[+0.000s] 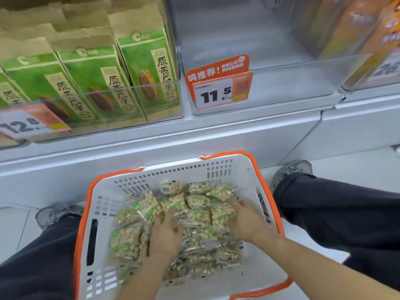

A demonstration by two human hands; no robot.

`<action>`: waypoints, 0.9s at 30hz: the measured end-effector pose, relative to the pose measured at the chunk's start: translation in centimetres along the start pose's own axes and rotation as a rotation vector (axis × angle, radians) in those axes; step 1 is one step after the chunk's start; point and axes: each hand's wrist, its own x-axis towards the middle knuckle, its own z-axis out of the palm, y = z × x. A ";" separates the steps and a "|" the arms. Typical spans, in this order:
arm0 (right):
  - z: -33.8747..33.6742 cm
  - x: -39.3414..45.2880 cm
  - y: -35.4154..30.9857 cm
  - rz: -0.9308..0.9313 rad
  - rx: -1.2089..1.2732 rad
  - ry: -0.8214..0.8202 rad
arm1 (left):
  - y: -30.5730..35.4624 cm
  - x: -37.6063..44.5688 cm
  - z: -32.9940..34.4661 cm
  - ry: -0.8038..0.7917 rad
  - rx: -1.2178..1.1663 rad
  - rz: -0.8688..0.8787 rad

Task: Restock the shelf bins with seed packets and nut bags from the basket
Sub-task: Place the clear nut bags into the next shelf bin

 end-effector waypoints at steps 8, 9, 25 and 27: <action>2.1 1.2 -0.7 0.115 0.110 0.083 | 0.5 2.0 -0.5 0.177 -0.229 -0.037; 2.1 1.1 -0.9 0.136 0.113 0.096 | 0.5 2.1 -0.6 0.198 -0.280 -0.048; -4.1 -3.0 -2.9 0.379 0.958 -0.090 | 4.4 0.2 -5.1 -0.428 -1.117 -0.528; -7.0 -4.1 -3.7 0.282 0.991 -0.060 | 6.2 -0.7 -6.3 -0.451 -1.186 -0.436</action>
